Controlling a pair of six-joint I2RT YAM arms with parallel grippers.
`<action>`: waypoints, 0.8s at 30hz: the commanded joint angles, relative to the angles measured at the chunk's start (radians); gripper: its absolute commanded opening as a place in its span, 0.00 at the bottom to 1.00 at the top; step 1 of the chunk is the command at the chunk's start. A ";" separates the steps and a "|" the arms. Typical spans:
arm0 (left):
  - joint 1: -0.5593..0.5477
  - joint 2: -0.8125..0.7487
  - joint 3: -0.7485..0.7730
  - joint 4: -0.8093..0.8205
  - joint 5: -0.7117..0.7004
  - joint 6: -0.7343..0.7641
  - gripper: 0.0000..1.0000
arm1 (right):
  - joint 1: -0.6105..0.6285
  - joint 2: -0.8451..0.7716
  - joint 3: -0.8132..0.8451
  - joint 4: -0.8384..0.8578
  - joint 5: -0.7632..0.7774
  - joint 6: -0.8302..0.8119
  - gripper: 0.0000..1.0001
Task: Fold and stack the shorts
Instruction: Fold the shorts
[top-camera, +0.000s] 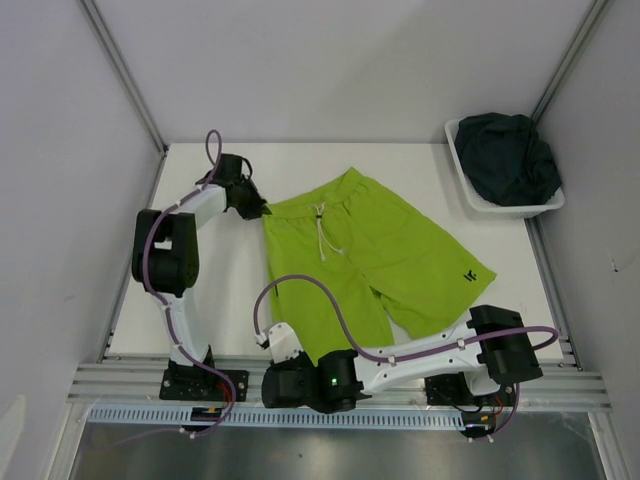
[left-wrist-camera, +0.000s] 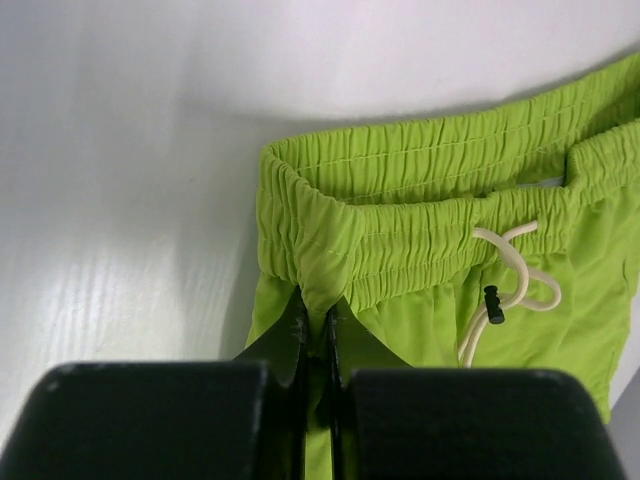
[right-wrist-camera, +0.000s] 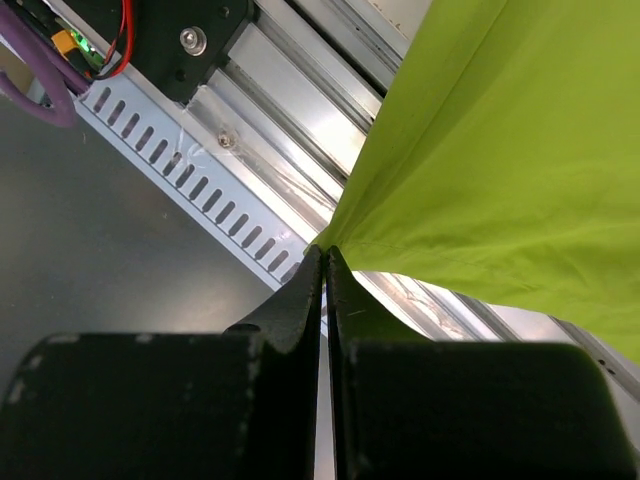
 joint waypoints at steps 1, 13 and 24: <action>0.037 -0.043 0.066 -0.042 -0.093 0.035 0.00 | 0.041 -0.008 0.047 -0.031 -0.041 -0.029 0.00; 0.155 -0.187 0.083 -0.272 -0.211 -0.037 0.00 | 0.058 -0.040 0.115 -0.076 -0.033 -0.083 0.00; 0.158 -0.138 0.161 -0.393 -0.201 0.018 0.47 | -0.048 -0.244 -0.083 -0.124 0.005 -0.023 0.00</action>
